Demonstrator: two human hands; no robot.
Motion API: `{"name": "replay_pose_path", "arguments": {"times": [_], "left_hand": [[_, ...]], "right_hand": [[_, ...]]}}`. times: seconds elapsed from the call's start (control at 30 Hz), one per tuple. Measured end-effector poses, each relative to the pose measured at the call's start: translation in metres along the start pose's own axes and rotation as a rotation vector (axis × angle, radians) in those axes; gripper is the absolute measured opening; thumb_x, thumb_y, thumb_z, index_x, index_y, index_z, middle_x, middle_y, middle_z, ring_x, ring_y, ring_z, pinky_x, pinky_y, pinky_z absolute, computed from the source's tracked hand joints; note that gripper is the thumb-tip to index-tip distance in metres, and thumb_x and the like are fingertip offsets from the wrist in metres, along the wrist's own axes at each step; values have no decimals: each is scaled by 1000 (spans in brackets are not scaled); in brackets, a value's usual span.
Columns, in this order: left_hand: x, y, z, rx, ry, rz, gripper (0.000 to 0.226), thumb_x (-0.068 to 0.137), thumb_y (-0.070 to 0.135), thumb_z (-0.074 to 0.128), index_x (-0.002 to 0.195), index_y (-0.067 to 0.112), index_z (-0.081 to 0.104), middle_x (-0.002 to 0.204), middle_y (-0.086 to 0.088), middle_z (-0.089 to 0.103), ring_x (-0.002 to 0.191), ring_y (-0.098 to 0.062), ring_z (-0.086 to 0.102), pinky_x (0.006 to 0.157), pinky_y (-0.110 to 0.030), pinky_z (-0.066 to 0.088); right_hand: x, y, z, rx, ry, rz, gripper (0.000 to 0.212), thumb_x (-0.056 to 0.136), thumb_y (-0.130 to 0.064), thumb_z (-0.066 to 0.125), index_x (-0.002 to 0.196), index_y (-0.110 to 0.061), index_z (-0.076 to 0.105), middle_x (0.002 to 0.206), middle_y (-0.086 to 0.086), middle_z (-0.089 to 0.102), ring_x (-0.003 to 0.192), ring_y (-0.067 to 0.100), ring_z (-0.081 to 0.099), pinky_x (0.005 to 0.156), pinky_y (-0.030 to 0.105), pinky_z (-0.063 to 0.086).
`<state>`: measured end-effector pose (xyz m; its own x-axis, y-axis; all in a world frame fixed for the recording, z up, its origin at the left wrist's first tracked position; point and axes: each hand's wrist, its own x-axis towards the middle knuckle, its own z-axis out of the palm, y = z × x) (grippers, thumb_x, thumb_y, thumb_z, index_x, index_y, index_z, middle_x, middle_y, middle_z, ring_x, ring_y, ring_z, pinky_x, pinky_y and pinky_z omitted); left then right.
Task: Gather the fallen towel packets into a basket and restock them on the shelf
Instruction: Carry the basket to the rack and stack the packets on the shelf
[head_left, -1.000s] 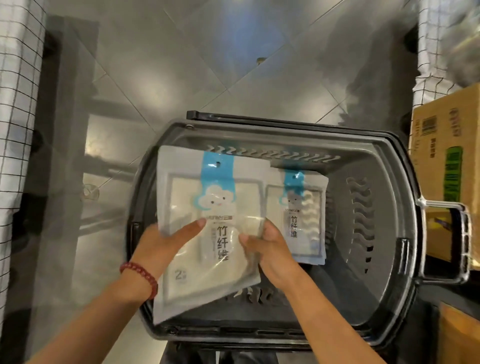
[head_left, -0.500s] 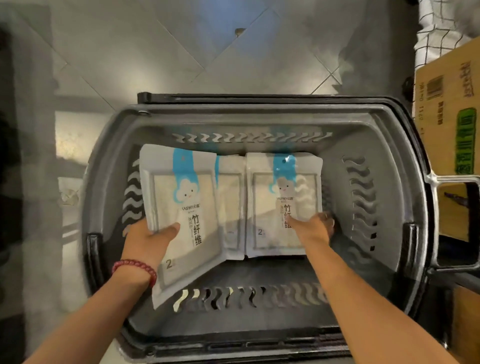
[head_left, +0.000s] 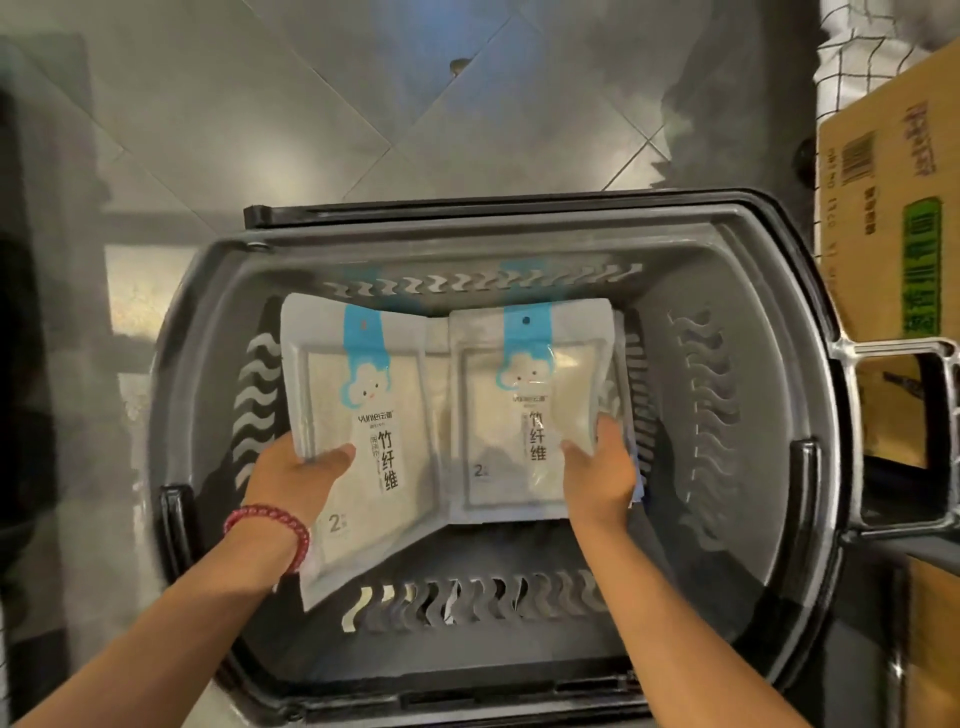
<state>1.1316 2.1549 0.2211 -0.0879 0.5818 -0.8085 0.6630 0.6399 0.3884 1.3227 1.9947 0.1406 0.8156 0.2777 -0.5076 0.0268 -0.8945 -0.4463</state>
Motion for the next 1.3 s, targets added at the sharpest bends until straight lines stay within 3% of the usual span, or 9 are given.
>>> {"name": "replay_pose_path", "arguments": {"times": [0.17,0.3,0.4,0.5,0.67,0.87,0.97,1.13,1.3], "left_hand": [[-7,11,0,-58,-74,-47,21,89,23,61,107,14,63,96,-2,67,87,-23,61,67,-31,46],[-14,18,2,-227,-229,-140,30,68,41,70,90,22,65,78,-2,73,77,-23,69,59,-32,50],[-15,14,11,-212,-227,-128,27,67,21,78,91,22,66,82,-3,73,81,-24,69,63,-36,52],[-12,12,14,-213,-72,-75,23,71,14,78,84,25,64,79,3,69,76,-18,65,57,-29,47],[-9,7,13,-188,-37,32,21,72,15,76,82,28,62,62,14,68,60,-2,66,52,-21,46],[2,-3,13,-137,0,59,20,70,13,78,76,26,64,61,15,65,57,1,63,47,-14,44],[6,-8,12,-149,32,40,20,69,13,79,75,25,64,60,15,65,61,-2,63,50,-18,44],[9,-8,12,-149,15,39,21,72,14,77,77,28,63,68,14,65,65,-3,62,53,-20,43],[3,-4,7,-92,-40,58,19,78,17,73,79,31,61,71,16,62,67,-3,59,53,-20,40]], "right_hand": [[-31,-13,-20,527,-348,120,33,84,3,61,109,-19,61,92,-15,65,81,-5,63,67,9,51],[-57,-30,-10,487,-570,76,32,86,-7,63,96,-36,57,95,-12,66,84,-5,63,64,10,51],[-63,-40,5,513,-611,75,20,86,-10,63,99,-25,59,96,-6,67,84,3,64,68,11,50],[-44,-38,12,393,-538,29,15,87,-22,65,97,-12,59,88,-2,61,83,11,56,67,9,43],[21,-10,-1,-128,-66,167,76,82,-29,70,142,0,32,143,18,37,133,31,35,106,38,35],[49,15,-8,-452,-306,247,83,76,-36,75,138,0,32,149,15,23,138,32,23,108,44,33],[36,13,0,-448,-170,212,77,74,-30,78,132,0,37,142,17,35,131,33,34,102,43,38],[15,10,1,-132,56,190,29,86,-7,61,112,-5,49,117,16,60,107,34,57,79,35,47],[-6,15,-28,317,6,112,37,82,4,61,113,-15,58,111,5,64,104,22,60,85,28,48]]}}
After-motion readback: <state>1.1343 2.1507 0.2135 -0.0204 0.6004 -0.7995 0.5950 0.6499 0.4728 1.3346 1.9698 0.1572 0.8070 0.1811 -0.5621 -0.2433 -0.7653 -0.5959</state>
